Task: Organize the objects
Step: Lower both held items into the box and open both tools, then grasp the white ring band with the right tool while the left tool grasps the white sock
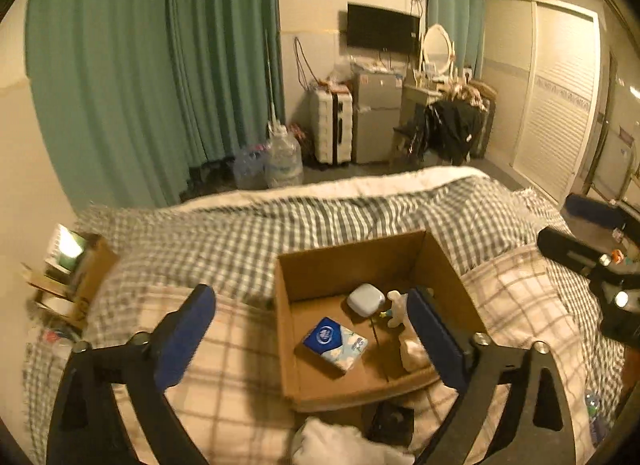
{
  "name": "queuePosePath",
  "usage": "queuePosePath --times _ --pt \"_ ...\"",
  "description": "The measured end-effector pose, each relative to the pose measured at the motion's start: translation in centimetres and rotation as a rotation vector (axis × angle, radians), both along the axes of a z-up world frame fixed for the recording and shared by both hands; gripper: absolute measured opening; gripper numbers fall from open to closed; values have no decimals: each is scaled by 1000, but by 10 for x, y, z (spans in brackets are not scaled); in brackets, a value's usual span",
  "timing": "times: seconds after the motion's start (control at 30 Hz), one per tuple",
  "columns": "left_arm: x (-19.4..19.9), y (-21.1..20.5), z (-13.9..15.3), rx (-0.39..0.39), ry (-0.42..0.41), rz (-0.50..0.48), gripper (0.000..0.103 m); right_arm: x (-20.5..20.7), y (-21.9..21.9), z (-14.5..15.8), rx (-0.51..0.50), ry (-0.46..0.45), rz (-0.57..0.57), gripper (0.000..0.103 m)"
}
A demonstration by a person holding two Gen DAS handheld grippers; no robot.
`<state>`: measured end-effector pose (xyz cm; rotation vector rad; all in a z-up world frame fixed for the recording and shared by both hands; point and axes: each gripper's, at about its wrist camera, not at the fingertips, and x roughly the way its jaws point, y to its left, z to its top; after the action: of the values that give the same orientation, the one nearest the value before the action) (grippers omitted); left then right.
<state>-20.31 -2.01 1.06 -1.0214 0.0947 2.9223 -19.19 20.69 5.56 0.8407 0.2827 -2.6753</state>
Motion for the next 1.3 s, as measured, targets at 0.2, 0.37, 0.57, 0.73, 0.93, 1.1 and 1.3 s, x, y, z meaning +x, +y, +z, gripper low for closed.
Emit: queuePosePath --times 0.2,0.37,0.57,0.73,0.93,1.1,1.3 --pt "64 -8 26 -20 62 -4 103 62 4 39 5 73 21 80" --pt "106 -20 19 -10 73 0 103 105 6 35 3 74 43 83" --pt "143 -33 -23 18 45 92 103 125 -5 -24 -21 -25 58 84" --pt "146 -40 -76 68 -1 165 103 117 -24 -98 -43 -188 71 84" --pt "138 -44 -113 1 -74 178 103 112 -53 -157 -24 -333 156 84" --pt "136 -46 -122 19 -96 182 103 105 -70 -182 -6 -413 199 66" --pt "138 -43 -122 12 -99 176 103 111 -76 -182 19 -418 202 28"
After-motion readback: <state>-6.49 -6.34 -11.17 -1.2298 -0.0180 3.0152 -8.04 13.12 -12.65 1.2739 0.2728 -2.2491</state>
